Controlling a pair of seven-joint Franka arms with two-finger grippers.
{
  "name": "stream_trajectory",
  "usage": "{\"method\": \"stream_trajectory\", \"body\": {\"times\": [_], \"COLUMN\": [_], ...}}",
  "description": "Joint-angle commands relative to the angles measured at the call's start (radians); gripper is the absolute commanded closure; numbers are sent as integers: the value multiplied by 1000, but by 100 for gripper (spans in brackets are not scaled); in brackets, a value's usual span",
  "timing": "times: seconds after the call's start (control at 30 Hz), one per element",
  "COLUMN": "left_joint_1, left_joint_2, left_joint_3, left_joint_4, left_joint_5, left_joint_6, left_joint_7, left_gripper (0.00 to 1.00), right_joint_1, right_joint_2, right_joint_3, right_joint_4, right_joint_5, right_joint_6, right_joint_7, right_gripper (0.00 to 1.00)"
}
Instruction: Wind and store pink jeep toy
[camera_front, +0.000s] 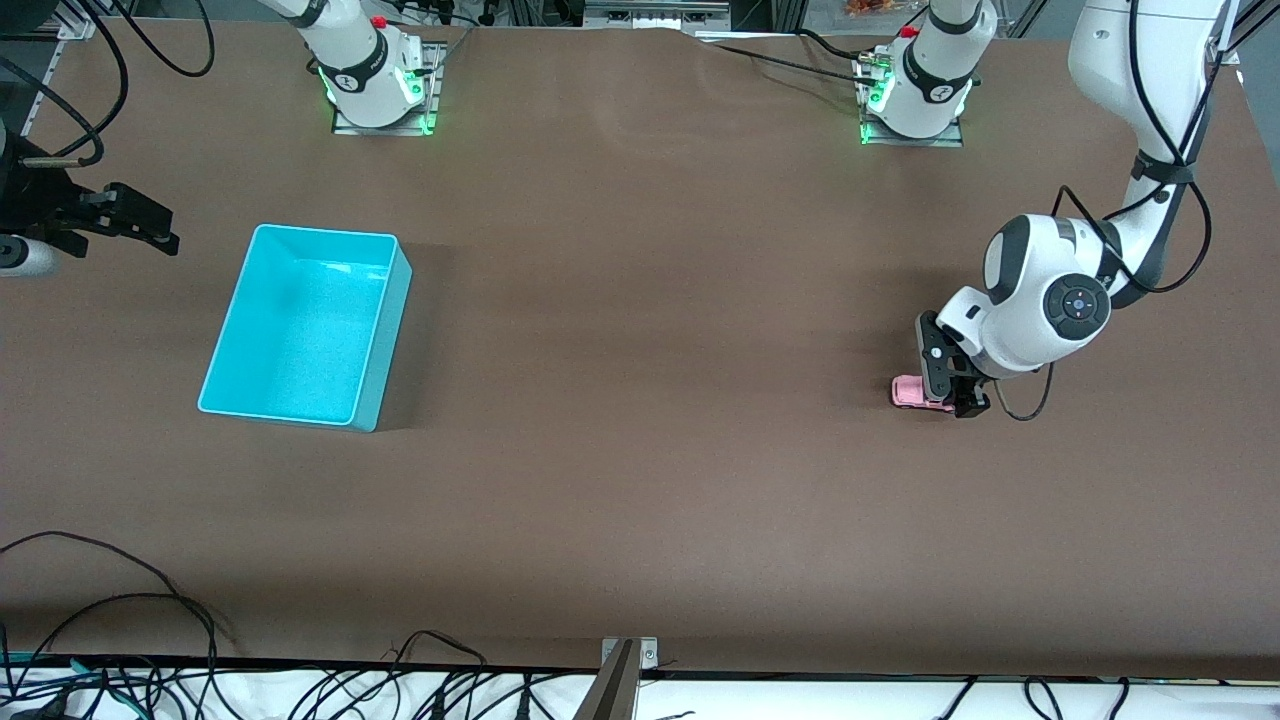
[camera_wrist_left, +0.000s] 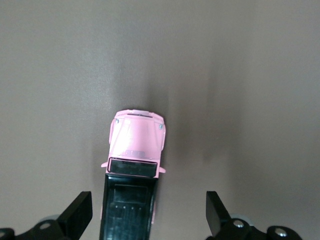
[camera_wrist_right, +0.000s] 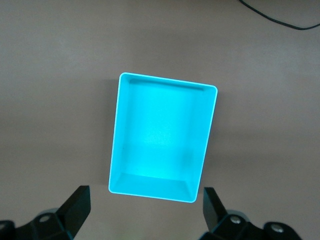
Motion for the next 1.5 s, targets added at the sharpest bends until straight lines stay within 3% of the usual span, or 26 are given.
{"method": "stream_trajectory", "body": {"times": [0.0, 0.23, 0.53, 0.6, 0.67, 0.73, 0.87, 1.0, 1.47], "left_joint_1": [14, 17, 20, 20, 19, 16, 17, 17, 19], "left_joint_2": [21, 56, 61, 62, 62, 65, 73, 74, 91], "left_joint_3": [1, -1, -1, -1, -1, -1, -1, -1, -1], "left_joint_4": [13, 13, 11, 13, 13, 13, 20, 22, 22], "left_joint_5": [26, 69, 69, 69, 69, 69, 69, 69, 69], "left_joint_6": [38, 113, 115, 115, 115, 115, 115, 115, 102], "left_joint_7": [68, 69, 71, 72, 71, 71, 72, 75, 77], "left_gripper": [0, 0, 3, 17, 43, 62, 81, 88, 89], "right_joint_1": [-3, -3, -3, -3, -4, -3, -4, -3, -4], "right_joint_2": [-4, -4, -4, -4, -4, -4, -4, -4, -4], "right_joint_3": [0, 0, 0, 0, 0, 0, 0, 0, 0], "right_joint_4": [7, 7, 7, 7, 7, 7, 7, 7, 7], "right_joint_5": [18, 18, 18, 18, 18, 18, 18, 18, 18], "right_joint_6": [2, 0, 0, 0, 0, 0, 0, 0, 0], "right_joint_7": [0, 0, 0, 0, 0, 0, 0, 0, 0], "right_gripper": [0, 0, 0, 0, 0, 0, 0, 0, 0]}}
